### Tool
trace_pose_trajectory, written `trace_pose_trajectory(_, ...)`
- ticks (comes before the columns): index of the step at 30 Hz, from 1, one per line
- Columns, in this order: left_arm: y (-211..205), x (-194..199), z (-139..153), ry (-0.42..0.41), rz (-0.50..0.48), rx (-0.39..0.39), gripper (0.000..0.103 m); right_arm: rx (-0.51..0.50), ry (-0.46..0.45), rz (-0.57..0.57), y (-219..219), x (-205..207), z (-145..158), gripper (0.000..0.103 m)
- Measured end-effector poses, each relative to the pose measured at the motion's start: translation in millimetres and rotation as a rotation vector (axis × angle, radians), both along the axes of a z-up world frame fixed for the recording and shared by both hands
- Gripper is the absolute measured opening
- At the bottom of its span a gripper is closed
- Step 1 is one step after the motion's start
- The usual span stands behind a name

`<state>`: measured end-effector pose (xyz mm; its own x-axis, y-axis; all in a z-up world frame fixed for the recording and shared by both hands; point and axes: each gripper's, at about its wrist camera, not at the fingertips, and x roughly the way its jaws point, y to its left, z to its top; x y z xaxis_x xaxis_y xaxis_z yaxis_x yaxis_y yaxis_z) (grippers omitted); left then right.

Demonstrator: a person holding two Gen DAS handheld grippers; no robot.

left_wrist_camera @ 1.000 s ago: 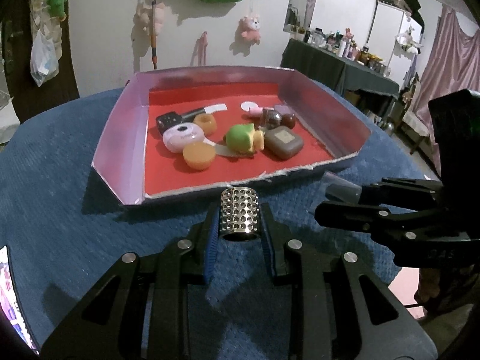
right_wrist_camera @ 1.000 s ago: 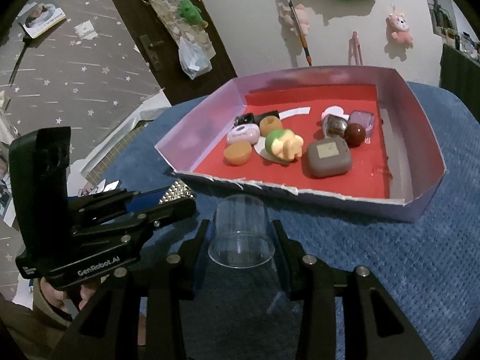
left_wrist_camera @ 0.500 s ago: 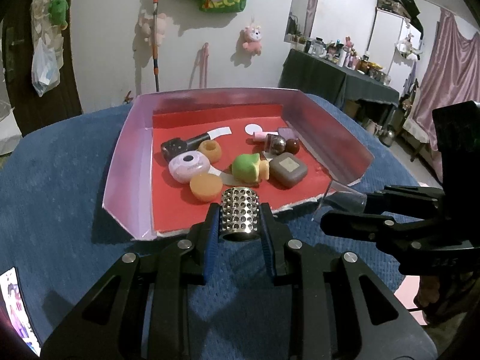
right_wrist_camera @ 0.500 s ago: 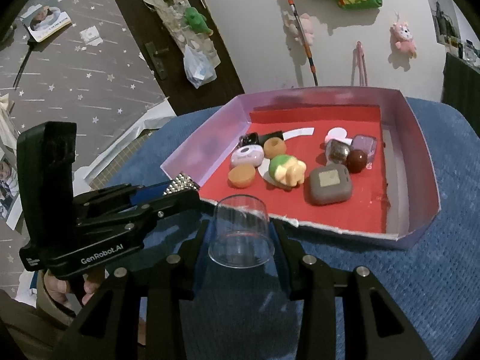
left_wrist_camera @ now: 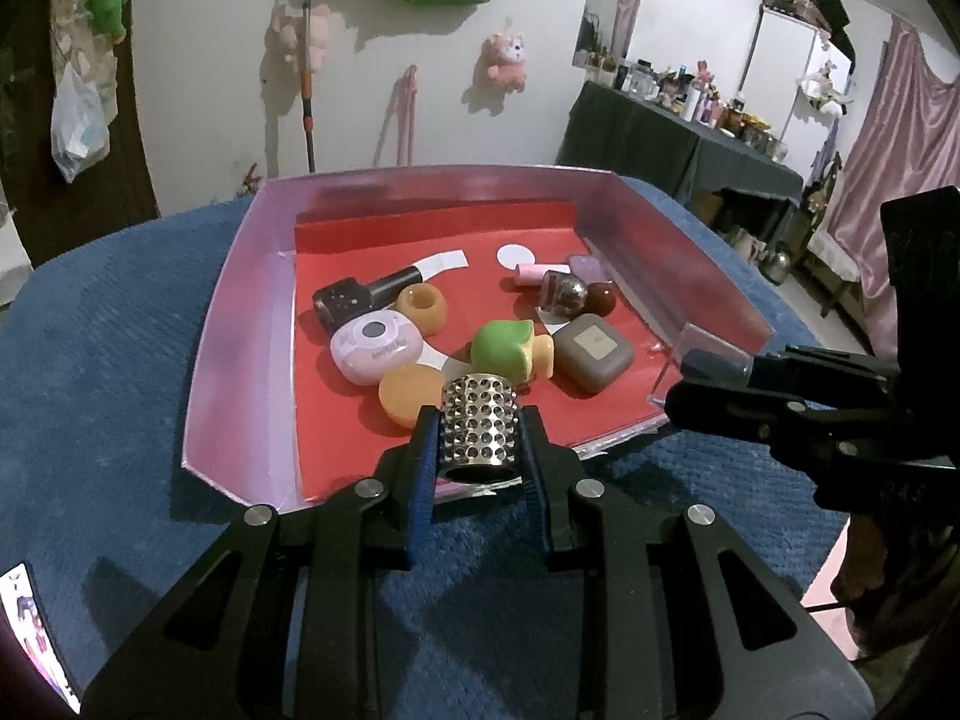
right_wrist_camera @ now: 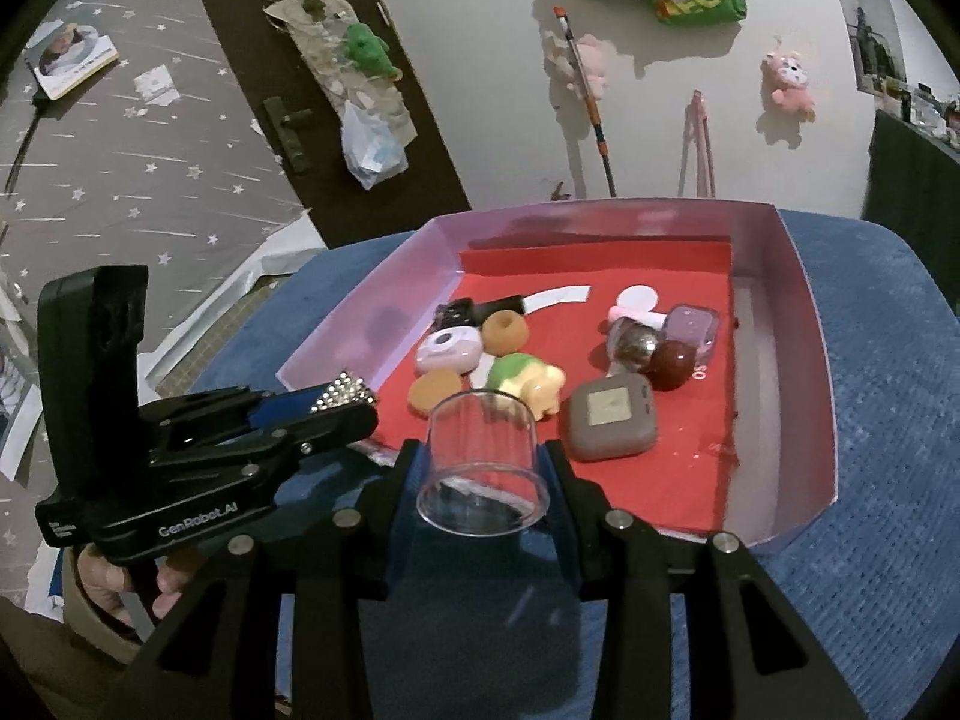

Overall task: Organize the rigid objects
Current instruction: 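Carry the grater with the left tool into the box while the right tool carries the glass cup in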

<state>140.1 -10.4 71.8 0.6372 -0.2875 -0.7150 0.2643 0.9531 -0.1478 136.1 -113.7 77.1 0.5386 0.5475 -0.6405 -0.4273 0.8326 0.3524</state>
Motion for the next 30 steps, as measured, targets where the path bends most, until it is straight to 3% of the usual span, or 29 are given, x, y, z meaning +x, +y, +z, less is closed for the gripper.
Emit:
trace_pose_trajectory(17,4,40,-36,0.175,-0.032,-0.019,0.024,-0.081,0.1,0.014,12,39,-30,0.042)
trace_pose_trajectory(30,2,53,-46,0.212,-0.043,-0.048,0.024,-0.09,0.135,0.035,17,51,-40,0.042)
